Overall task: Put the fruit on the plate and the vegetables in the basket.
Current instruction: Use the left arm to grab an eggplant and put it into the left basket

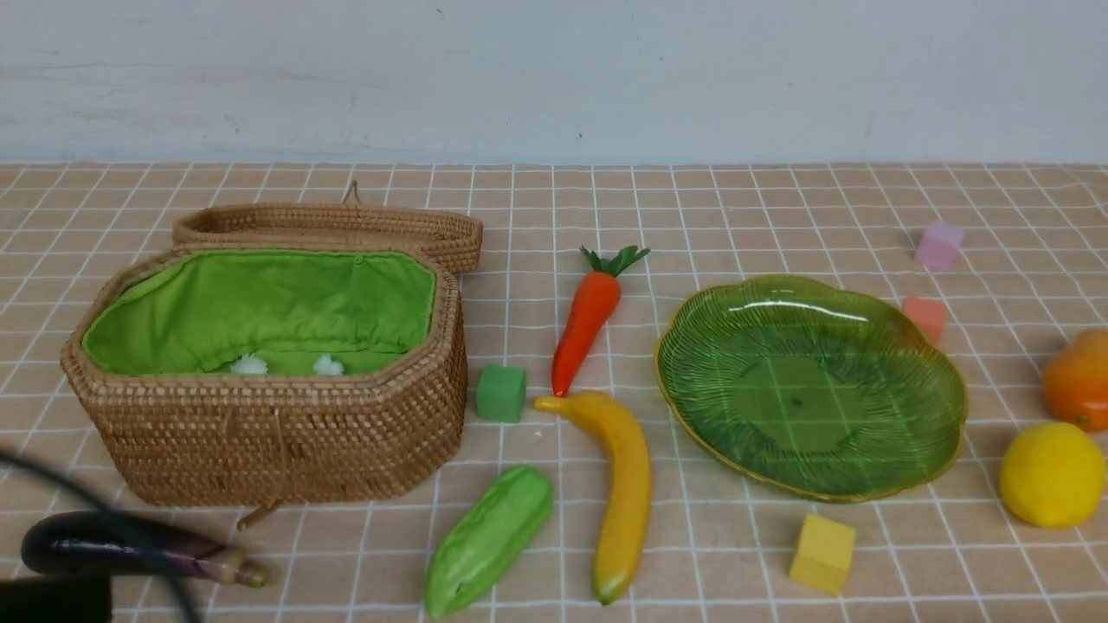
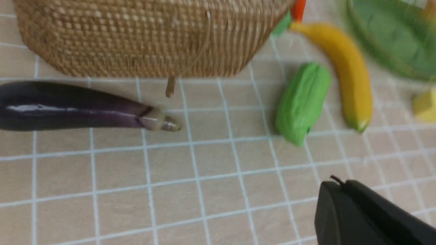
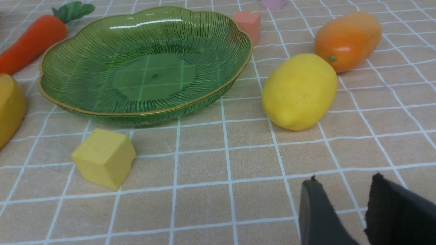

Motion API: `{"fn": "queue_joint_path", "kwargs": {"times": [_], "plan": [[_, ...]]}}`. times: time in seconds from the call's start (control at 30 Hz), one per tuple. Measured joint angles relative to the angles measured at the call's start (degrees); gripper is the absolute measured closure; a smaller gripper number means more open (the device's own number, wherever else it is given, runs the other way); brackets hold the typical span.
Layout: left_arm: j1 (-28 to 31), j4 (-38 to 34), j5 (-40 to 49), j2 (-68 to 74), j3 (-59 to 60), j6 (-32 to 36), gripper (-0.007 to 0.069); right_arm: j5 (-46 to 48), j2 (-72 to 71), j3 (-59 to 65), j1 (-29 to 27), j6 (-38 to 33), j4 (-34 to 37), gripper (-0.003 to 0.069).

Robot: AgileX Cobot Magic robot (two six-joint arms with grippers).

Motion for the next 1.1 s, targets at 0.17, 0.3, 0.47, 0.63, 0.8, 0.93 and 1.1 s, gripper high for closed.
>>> {"fn": "queue_joint_path", "kwargs": {"times": [0.17, 0.3, 0.47, 0.63, 0.8, 0.93, 1.1], "plan": [[0.0, -1.7, -0.7, 8.4, -1.5, 3.5, 0.0637, 0.0, 0.0, 0.0, 0.0, 0.0, 0.0, 0.0417], [0.0, -5.3, 0.9, 13.3, -1.5, 12.0, 0.0637, -2.6, 0.0, 0.3, 0.0, 1.5, 1.0, 0.0417], [0.0, -9.6, 2.5, 13.6, -1.5, 20.0, 0.0637, -11.3, 0.0, 0.5, 0.0, 10.7, 12.4, 0.0417], [0.0, -13.5, 2.9, 13.9, -1.5, 26.7, 0.0637, -15.8, 0.0, 0.0, 0.2, 17.5, 21.9, 0.0428], [0.0, -16.1, 5.4, 17.8, -4.6, 33.3, 0.0637, 4.0, 2.6, -11.9, 6.5, 12.3, 24.2, 0.0505], [0.0, -16.5, 8.9, 24.5, -9.1, 39.5, 0.0637, 17.8, 10.8, -27.1, 13.7, 0.0, 24.3, 0.0553], [0.0, -13.5, 8.0, 32.4, -13.3, 53.0, 0.0637, 34.5, 22.9, -45.1, 22.1, -12.4, 24.5, 0.0571]]}}
